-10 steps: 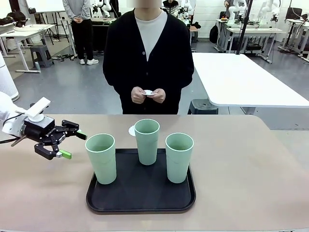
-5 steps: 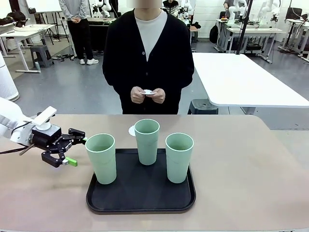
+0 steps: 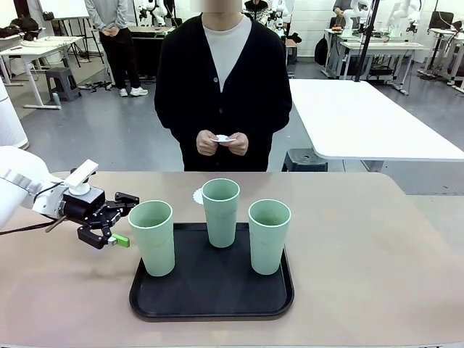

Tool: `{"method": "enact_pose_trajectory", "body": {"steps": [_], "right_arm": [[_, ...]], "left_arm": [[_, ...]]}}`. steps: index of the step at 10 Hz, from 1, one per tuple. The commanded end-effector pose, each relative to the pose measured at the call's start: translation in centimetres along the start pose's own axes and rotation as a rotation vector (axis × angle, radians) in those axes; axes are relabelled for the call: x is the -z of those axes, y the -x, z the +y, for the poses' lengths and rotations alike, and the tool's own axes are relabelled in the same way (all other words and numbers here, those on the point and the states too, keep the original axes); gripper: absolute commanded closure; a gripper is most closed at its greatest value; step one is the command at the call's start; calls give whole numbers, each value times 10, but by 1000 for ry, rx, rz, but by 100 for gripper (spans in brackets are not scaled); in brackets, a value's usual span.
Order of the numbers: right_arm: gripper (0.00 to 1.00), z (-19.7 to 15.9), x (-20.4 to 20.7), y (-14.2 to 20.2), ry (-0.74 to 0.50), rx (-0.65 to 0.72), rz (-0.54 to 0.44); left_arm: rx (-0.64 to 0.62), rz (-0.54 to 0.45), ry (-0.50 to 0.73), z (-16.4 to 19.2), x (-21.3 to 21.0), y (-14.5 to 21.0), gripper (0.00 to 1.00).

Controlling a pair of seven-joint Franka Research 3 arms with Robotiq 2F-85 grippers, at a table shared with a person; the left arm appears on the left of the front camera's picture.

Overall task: Place coasters on the table and set cups on them.
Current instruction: Pick up one Reusable plastic cup and place it on a coaster set by the human.

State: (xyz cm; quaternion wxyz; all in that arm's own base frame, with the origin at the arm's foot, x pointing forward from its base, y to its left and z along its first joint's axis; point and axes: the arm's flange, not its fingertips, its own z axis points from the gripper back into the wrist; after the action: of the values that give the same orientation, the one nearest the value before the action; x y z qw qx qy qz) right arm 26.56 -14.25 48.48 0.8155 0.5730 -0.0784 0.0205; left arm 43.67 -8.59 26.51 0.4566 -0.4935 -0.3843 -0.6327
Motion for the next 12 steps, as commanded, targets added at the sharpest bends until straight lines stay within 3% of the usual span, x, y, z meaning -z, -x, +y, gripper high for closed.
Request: {"method": "enact_pose_trajectory", "body": {"steps": [1,7,12], "right_arm": [[0,0,0,0,-5,-4,0],[0,0,0,0,-5,-4,0],[0,0,0,0,-5,-4,0]], "left_arm": [[3,10,-11,5,9,6,0],[-24,16,15,8,13,7,0],[-13,16,84,12,45,1,0]]}}
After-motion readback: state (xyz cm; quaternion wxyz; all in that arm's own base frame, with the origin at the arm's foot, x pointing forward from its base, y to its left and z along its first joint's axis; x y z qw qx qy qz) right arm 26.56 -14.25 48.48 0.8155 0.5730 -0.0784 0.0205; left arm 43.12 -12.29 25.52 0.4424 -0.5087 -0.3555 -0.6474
